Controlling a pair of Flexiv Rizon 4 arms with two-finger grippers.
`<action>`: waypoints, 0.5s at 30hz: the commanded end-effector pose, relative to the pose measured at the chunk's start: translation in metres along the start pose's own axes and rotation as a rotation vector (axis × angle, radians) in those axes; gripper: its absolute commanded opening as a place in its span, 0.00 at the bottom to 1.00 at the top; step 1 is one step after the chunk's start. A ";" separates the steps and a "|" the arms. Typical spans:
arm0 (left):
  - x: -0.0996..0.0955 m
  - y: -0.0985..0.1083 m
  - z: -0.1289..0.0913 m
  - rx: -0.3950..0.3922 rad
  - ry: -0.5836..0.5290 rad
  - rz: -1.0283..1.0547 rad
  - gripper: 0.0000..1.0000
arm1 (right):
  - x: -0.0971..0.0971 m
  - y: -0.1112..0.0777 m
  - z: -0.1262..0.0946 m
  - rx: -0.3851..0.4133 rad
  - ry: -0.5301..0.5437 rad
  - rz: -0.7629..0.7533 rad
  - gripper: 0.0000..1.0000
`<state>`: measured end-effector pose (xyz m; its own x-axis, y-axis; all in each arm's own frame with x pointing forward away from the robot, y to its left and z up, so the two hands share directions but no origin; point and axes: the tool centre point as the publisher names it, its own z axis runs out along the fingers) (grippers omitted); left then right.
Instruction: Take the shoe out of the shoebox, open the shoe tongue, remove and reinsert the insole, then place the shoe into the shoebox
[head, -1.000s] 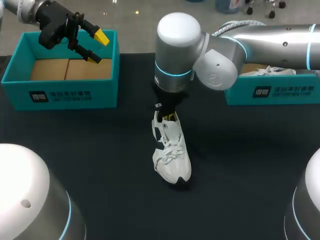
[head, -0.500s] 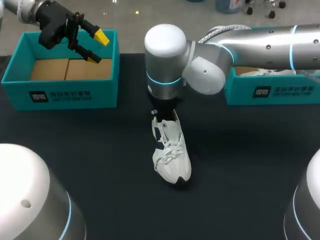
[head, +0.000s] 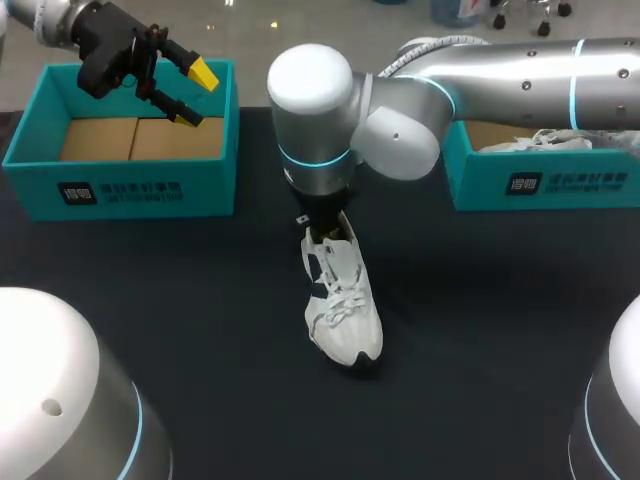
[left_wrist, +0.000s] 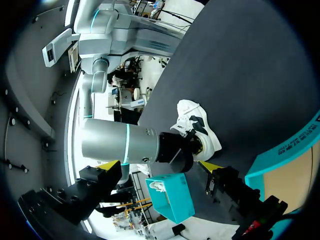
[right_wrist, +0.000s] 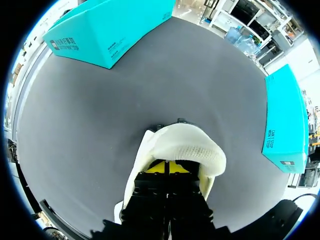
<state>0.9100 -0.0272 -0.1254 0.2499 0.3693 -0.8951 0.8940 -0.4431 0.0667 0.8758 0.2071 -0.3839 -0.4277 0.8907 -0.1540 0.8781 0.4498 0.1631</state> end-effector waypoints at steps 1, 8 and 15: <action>0.000 0.000 0.000 0.000 0.002 0.000 1.00 | -0.001 -0.003 -0.011 0.017 -0.054 -0.027 0.00; 0.000 0.000 0.000 0.000 0.002 0.000 1.00 | -0.006 -0.010 -0.008 0.034 -0.103 -0.037 0.00; 0.000 0.000 0.000 0.000 0.002 0.000 1.00 | -0.009 -0.018 0.005 0.074 -0.117 -0.037 0.00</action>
<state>0.9100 -0.0272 -0.1254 0.2499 0.3693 -0.8951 0.8939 -0.4432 0.0667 0.8626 0.1896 -0.3831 -0.4380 0.8565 -0.2731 0.8744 0.4765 0.0920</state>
